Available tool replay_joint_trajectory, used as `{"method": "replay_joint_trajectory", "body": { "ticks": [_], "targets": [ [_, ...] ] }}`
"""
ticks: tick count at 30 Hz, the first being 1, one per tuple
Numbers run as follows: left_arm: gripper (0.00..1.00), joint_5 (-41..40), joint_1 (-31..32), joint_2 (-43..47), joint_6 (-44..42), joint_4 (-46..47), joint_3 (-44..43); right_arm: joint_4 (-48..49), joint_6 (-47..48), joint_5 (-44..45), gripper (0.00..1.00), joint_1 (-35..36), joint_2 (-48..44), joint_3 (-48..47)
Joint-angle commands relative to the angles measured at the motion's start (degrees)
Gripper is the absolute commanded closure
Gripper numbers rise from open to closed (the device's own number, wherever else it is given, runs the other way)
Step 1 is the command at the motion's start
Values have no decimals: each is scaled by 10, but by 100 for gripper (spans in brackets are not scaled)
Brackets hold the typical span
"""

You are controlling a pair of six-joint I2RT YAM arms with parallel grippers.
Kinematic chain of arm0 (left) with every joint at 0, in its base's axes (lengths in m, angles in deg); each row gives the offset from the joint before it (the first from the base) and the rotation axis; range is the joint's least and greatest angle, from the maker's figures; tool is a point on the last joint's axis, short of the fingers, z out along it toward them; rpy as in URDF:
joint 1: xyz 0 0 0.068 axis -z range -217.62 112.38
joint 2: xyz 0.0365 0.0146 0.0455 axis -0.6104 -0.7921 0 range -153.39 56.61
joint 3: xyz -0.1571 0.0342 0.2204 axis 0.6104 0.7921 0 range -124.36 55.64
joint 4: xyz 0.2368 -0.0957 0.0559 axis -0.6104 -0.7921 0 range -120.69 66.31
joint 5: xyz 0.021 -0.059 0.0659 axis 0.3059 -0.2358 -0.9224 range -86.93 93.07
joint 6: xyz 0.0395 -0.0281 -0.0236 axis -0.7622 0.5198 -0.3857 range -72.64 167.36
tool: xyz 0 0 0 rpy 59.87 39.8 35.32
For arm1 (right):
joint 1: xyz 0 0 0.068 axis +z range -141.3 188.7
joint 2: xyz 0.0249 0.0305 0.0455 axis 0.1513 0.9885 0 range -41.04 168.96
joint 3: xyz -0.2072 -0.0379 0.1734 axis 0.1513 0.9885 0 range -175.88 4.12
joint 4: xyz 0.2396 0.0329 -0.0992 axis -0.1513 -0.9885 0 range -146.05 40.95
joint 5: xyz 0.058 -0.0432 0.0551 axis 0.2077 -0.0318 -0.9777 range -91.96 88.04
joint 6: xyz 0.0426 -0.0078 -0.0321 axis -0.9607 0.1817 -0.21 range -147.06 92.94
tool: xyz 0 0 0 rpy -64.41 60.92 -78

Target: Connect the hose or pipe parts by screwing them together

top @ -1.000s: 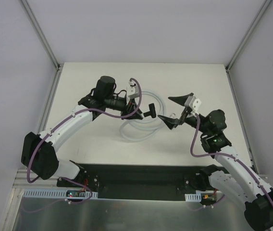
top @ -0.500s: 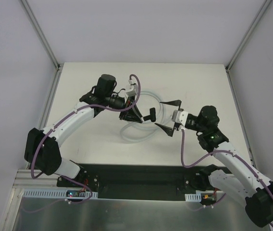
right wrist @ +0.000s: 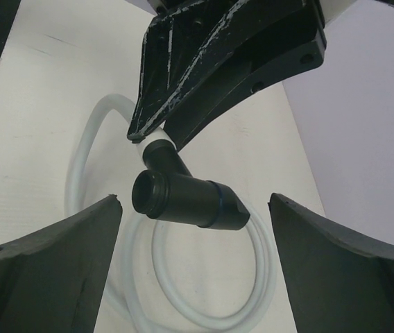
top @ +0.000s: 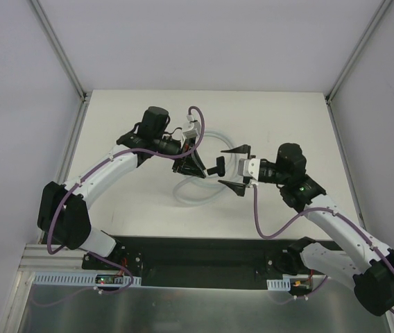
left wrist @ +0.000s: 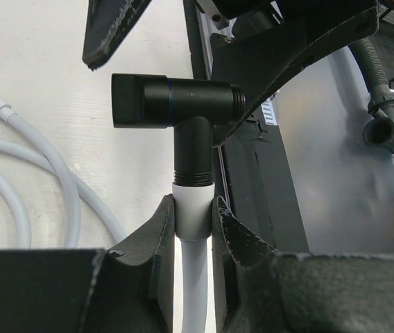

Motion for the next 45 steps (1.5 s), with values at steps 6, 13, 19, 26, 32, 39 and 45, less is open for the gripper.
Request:
{"method": "replay_joint_trajectory", "body": {
  "ticks": [6, 13, 19, 26, 32, 39, 45],
  "targets": [
    [100, 39, -4, -5, -21, -5, -29, -4, -12, -43, 21, 6, 12, -28],
    [100, 37, -3, -2, -29, -14, -30, -4, -8, -46, 33, 8, 15, -29],
    [100, 13, -3, 1, -45, -28, -28, 11, -49, -42, 58, 8, 12, -27],
    [100, -52, -3, -1, -42, -28, -40, 170, -301, -20, 77, 9, 35, 3],
    [100, -118, 1, 6, -46, -24, -51, 212, -600, 29, 99, 11, 88, -19],
    [100, -200, 21, 20, -69, -22, -41, 221, -843, 137, 99, 14, 96, -18],
    [100, -217, 28, 19, -78, -21, -37, 230, -1006, 185, 55, 15, 98, -10]
  ]
}}
